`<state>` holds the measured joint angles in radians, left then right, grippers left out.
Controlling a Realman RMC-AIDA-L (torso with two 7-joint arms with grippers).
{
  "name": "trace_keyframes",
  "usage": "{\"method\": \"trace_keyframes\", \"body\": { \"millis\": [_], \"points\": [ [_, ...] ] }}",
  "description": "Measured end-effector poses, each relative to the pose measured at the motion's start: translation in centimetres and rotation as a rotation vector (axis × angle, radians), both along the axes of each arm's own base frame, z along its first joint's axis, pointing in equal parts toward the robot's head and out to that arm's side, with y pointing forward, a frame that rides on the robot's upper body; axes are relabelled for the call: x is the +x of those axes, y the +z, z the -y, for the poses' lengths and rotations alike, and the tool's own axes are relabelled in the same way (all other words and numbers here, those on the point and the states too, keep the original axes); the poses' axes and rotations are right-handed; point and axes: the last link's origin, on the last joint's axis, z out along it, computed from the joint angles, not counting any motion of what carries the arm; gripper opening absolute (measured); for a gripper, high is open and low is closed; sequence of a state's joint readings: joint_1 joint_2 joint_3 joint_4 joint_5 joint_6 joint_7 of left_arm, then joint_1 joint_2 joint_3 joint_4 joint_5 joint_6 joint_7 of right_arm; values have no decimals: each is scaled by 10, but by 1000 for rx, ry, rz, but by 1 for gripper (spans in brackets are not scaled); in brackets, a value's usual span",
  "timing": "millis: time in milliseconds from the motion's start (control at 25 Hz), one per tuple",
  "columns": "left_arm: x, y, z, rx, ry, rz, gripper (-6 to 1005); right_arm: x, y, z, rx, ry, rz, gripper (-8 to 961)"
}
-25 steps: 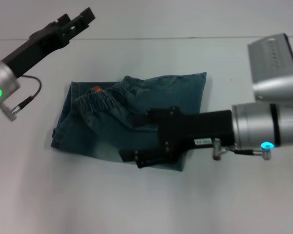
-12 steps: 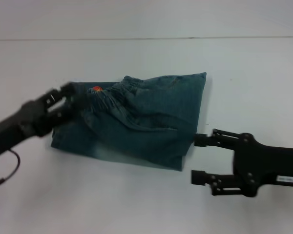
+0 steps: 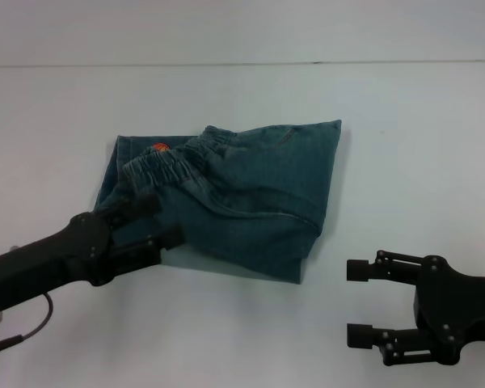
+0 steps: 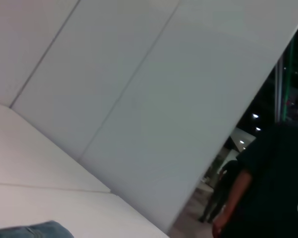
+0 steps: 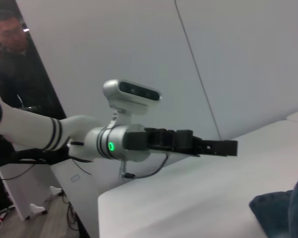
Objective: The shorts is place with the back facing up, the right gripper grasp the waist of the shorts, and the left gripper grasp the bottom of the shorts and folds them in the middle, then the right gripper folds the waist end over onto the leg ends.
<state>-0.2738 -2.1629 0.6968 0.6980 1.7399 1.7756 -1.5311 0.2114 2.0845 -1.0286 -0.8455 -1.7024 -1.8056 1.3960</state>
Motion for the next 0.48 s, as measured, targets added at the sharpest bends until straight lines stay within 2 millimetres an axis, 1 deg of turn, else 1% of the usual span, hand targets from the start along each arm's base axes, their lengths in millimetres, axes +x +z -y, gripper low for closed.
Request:
{"method": "trace_keyframes", "body": {
  "millis": [480],
  "points": [
    [2, -3, 2, -36, -22, -9, 937, 6, 6, -1, -3, -21, 34, 897]
  ]
}}
